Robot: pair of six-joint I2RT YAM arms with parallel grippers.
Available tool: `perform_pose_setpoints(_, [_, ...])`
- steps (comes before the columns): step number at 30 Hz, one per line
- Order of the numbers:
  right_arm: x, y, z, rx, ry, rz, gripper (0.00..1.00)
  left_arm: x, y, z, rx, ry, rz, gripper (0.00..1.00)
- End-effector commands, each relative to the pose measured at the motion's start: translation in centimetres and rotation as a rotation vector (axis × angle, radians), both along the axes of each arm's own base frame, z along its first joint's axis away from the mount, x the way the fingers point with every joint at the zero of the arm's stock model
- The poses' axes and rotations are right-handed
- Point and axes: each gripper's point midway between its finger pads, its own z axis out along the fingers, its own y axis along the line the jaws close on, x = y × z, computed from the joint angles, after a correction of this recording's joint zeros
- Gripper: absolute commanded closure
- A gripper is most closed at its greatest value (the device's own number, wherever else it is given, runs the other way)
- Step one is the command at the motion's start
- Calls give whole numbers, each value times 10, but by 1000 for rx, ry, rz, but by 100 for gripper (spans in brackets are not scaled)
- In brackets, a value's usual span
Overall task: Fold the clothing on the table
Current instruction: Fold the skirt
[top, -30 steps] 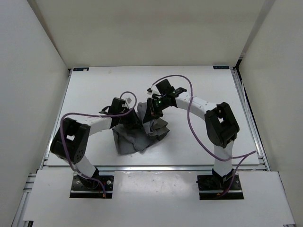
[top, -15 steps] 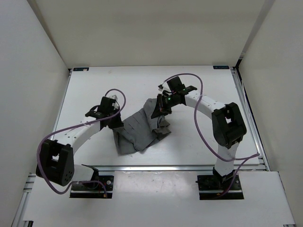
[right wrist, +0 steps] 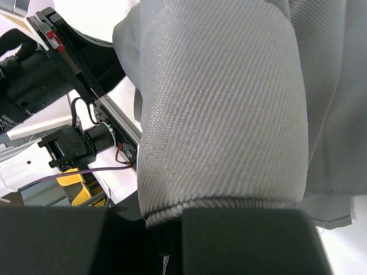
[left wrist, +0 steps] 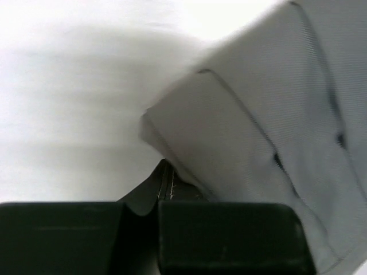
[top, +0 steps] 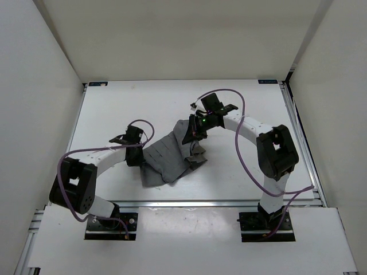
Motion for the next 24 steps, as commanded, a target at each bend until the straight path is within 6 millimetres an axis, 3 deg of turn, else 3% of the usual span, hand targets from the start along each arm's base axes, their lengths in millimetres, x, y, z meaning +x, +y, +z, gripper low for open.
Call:
perform_pose_setpoints(1, [-1,-5,15,11,-38,-1,100,3,-32,-12,-59,5,-68,100])
perform_pose_setpoints(3, [-3,-8,13,-1,-29,-6,100,7,-51,-14,-101,11,-93,100])
perform_pose_setpoints(6, [8,-19,16,-2,-39,-41,100,11,-76,-19,-119,25,-139,100])
perform_pose_setpoints(9, [14,-23,20,-7,-55,-54,100,17,-92,-19,-141,35,-162,100])
perform_pose_setpoints(15, [14,-12,21,-10,-51,-31,100,23,-96,-15,-166,29,-154,100])
perform_pose_setpoints(24, [-17,33,0,-31,29,117,99,20,-93,-20,-179,32,-145,100])
